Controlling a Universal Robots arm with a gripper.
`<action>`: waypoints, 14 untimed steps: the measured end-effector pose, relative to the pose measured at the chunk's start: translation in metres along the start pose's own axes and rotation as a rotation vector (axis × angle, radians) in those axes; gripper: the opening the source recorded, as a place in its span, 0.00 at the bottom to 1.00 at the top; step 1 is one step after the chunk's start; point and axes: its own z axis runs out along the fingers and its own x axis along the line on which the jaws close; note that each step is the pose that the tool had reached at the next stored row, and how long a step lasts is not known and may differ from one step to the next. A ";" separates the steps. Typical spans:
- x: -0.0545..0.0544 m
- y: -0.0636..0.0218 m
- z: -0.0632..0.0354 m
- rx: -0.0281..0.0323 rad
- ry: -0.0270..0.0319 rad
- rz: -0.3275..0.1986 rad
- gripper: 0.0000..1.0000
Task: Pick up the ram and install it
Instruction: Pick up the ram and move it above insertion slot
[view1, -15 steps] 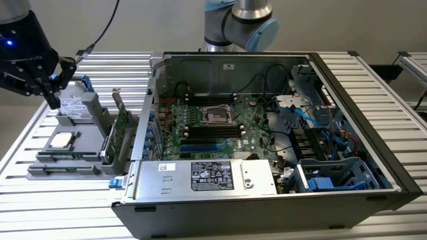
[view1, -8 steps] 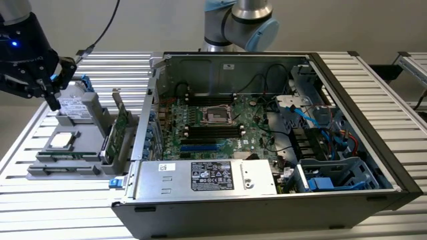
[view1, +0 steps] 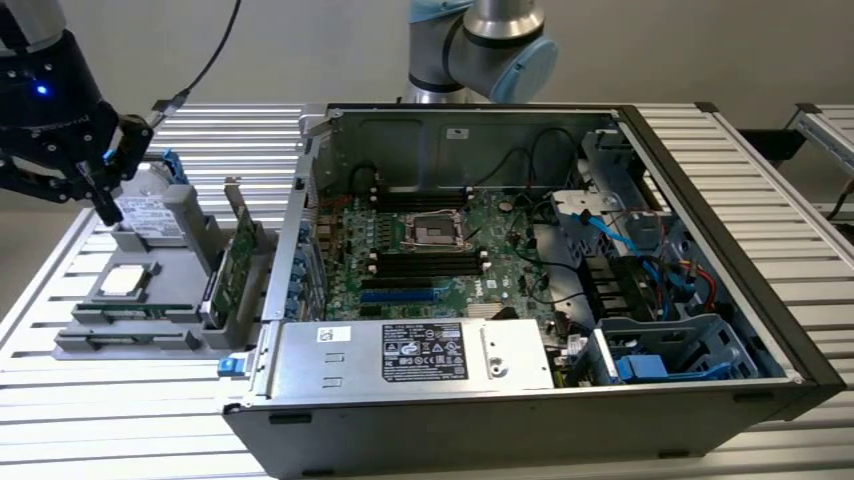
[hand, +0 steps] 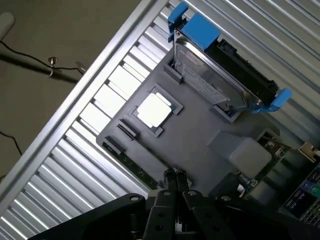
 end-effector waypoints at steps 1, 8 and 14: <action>0.000 0.0000 0.0004 0.0010 0.0011 -0.017 0.10; 0.000 -0.0002 0.0036 0.0072 0.0075 -0.145 0.10; 0.000 -0.0005 0.0076 0.0082 0.0088 -0.254 0.10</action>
